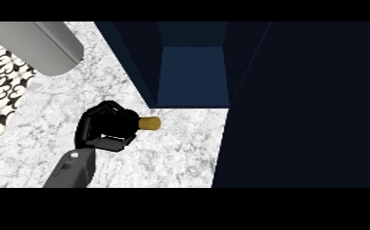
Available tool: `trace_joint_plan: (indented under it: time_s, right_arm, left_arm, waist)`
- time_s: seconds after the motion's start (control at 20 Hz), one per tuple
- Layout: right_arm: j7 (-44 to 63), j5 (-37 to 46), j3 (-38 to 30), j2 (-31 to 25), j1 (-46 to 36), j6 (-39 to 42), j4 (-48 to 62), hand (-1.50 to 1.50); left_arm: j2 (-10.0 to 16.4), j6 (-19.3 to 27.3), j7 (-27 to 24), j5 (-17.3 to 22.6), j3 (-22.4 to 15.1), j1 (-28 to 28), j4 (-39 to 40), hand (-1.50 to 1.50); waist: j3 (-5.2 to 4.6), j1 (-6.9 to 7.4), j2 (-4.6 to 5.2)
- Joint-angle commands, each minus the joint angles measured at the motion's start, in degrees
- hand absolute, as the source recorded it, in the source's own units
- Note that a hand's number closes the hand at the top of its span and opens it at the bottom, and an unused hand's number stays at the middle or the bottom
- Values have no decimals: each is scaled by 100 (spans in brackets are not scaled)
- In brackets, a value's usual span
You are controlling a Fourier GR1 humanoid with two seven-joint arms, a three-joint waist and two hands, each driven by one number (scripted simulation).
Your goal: Pick up the wine, place it into the cabinet and close the cabinet
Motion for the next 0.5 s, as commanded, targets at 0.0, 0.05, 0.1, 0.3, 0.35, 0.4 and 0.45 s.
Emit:
trace_joint_plan:
  time_s: [0.0,0.05,0.1,0.3,0.35,0.4,0.45]
  right_arm:
    - [559,-509,-206,-121,-99,-2,-548,-150]
    - [507,-710,-410,-135,86,64,-524,-150]
    - [475,-194,112,20,-143,-106,-331,-150]
    - [537,-581,-366,-166,37,46,-582,-150]
    - [319,-595,-239,-80,217,134,-475,-150]
    - [454,-381,-79,-36,121,-3,-438,-150]
    - [76,-604,-445,-72,175,133,-199,-150]
  left_arm:
    - [-462,174,376,98,-103,-161,-335,150]
    - [-603,259,204,-16,-315,253,-868,150]
    - [-686,327,175,-39,-370,227,-997,150]
    - [-778,262,552,160,-816,866,-2222,150]
    - [-781,523,894,8,-783,605,-2453,150]
    - [-783,373,1063,81,-1003,798,-2843,150]
    - [-785,583,1431,432,-1377,800,-3128,150]
  waist:
    - [-60,-45,29]
    - [-52,7,12]
    - [-60,18,20]
    - [-53,34,2]
    - [-52,28,19]
    - [-54,45,5]
    - [-50,38,15]
